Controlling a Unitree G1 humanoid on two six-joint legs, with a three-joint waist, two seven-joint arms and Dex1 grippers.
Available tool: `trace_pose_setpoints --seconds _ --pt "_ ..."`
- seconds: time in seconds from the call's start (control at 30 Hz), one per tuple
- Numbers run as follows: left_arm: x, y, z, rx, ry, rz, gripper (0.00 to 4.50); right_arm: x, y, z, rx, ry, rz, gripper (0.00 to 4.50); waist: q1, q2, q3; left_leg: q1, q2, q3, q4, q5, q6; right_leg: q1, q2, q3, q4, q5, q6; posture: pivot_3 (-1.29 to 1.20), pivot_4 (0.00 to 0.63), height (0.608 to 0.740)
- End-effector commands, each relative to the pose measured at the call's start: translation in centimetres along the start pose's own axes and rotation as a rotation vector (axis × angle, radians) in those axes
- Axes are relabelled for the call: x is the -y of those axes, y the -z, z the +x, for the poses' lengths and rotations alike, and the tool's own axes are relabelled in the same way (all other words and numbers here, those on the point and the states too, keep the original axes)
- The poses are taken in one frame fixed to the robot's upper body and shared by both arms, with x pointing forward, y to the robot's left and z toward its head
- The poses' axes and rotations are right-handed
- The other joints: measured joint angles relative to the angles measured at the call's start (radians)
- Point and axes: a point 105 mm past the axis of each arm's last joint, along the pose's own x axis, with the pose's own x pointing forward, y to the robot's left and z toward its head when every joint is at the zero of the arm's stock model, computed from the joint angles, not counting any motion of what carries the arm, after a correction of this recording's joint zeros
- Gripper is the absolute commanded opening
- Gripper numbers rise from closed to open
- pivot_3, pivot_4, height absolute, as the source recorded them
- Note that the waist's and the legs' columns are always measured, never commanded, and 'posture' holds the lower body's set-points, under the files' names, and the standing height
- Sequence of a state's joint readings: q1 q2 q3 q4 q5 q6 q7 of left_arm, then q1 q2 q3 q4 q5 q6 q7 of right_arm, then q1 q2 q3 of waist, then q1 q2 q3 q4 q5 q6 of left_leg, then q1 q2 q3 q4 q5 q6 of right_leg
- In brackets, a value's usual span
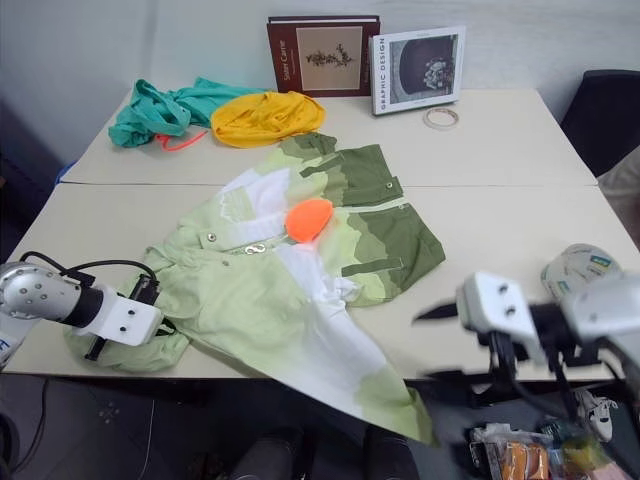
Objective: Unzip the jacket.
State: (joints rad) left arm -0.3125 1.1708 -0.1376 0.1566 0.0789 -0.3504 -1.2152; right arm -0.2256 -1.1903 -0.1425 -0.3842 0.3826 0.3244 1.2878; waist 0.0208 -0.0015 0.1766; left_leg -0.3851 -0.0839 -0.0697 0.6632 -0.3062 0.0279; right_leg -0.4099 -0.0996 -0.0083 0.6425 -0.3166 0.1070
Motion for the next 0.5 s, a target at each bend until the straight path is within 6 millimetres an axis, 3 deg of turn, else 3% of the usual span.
trace_pose_setpoints --seconds 0.03,0.13,0.4,0.5 --pt "-0.2 0.6 0.3 -0.019 -0.011 -0.013 0.0 3.6 3.5 2.2 -0.164 0.122 -0.233 3.66 0.0 0.001 0.0 -0.001 0.0 0.001 0.0 0.0 0.0 -0.001 0.0 0.0 0.0 0.0 0.0 0.0 0.15 0.74" --pt "-0.6 0.4 0.4 -0.012 -0.02 -0.004 0.0 6.4 4.9 4.1 -0.224 0.17 -0.38 3.66 -0.006 0.002 0.0 -0.002 -0.001 0.006 0.0 0.001 0.0 -0.005 0.001 0.001 0.002 0.0 0.0 0.0 0.15 0.74" --pt "-1.4 -0.4 0.1 -0.003 -0.054 0.007 0.0 10.2 7.1 7.2 -0.299 0.193 -0.525 3.66 -0.011 0.002 0.0 -0.003 -0.001 0.008 0.0 0.001 0.0 -0.007 0.002 0.002 0.006 0.0 0.0 0.0 0.15 0.74" --pt "-1.4 -0.5 0.0 -0.004 -0.059 0.005 0.0 10.6 6.9 7.6 -0.262 0.186 -0.494 3.07 -0.017 0.002 0.0 -0.003 0.0 0.008 0.0 0.001 0.0 -0.007 0.003 0.005 0.006 0.0 0.0 0.0 0.15 0.74"
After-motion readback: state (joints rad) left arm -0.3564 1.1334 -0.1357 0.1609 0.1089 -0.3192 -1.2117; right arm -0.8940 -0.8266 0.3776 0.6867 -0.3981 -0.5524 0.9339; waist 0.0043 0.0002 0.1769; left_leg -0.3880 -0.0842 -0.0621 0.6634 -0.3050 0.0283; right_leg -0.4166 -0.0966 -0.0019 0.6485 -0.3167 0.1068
